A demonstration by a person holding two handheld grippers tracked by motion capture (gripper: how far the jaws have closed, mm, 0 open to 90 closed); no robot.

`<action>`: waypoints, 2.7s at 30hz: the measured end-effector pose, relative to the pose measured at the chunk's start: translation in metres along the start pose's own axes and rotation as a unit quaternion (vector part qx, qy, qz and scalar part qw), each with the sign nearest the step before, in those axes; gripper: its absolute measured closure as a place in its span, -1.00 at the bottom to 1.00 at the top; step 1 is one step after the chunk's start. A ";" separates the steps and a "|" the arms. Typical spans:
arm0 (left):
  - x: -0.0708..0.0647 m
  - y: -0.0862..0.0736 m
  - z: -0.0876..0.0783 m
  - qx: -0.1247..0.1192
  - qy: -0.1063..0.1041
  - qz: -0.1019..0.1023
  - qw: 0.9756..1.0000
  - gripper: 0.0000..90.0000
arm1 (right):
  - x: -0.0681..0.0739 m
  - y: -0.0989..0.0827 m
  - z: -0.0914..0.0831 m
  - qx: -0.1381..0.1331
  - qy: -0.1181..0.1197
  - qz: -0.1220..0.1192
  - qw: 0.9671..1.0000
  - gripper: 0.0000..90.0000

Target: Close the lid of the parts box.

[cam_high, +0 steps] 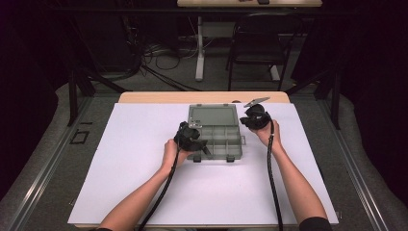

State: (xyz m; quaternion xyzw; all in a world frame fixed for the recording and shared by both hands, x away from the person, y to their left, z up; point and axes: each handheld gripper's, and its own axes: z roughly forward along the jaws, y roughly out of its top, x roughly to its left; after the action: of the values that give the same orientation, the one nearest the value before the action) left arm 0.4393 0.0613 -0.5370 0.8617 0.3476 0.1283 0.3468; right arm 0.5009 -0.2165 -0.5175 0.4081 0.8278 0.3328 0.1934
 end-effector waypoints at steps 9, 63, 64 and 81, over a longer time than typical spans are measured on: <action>0.000 0.000 0.000 -0.001 0.000 0.001 1.000 0.23 | -0.002 -0.005 0.020 0.030 -0.002 0.010 0.999 1.00; 0.002 -0.001 0.002 -0.005 -0.007 0.031 0.999 0.29 | -0.016 -0.005 0.041 0.024 0.005 0.070 0.997 1.00; 0.002 -0.001 0.002 -0.005 -0.008 0.031 0.999 0.29 | -0.016 -0.005 0.041 0.023 0.005 0.072 0.997 1.00; 0.002 -0.001 0.002 -0.005 -0.007 0.033 0.999 0.29 | -0.015 -0.001 0.036 -0.006 -0.003 0.067 0.998 1.00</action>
State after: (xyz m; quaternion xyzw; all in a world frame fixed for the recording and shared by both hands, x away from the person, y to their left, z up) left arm 0.4411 0.0619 -0.5393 0.8717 0.3161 0.1351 0.3492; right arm 0.5307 -0.2154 -0.5428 0.4621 0.7961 0.3490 0.1759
